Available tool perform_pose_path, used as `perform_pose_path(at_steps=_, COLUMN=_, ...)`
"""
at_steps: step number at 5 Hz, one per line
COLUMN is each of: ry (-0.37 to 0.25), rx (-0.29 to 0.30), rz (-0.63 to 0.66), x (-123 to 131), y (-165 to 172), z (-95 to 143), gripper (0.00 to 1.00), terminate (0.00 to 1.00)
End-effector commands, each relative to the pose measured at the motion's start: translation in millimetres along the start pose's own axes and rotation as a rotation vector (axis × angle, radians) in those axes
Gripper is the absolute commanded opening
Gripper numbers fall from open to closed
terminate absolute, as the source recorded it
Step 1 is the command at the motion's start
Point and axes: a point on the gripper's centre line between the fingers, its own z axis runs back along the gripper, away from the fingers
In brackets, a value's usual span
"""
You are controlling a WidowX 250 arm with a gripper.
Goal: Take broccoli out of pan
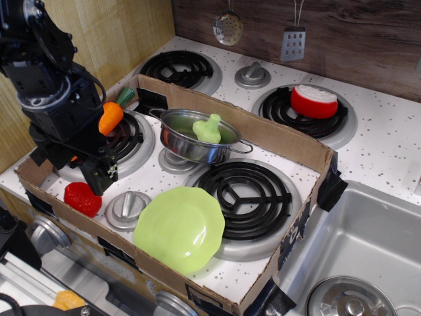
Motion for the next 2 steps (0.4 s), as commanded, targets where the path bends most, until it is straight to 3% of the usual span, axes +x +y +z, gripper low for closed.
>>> perform_pose_path(at_steps=1, ry=0.0, rx=0.0, rz=0.0, x=0.0, y=0.0, z=0.0, gripper=1.0, terminate=0.0)
perform_pose_path(at_steps=2, ry=-0.047, rx=0.004, rz=0.099, x=10.7, y=-1.3, z=14.1, gripper=1.0, terminate=0.0)
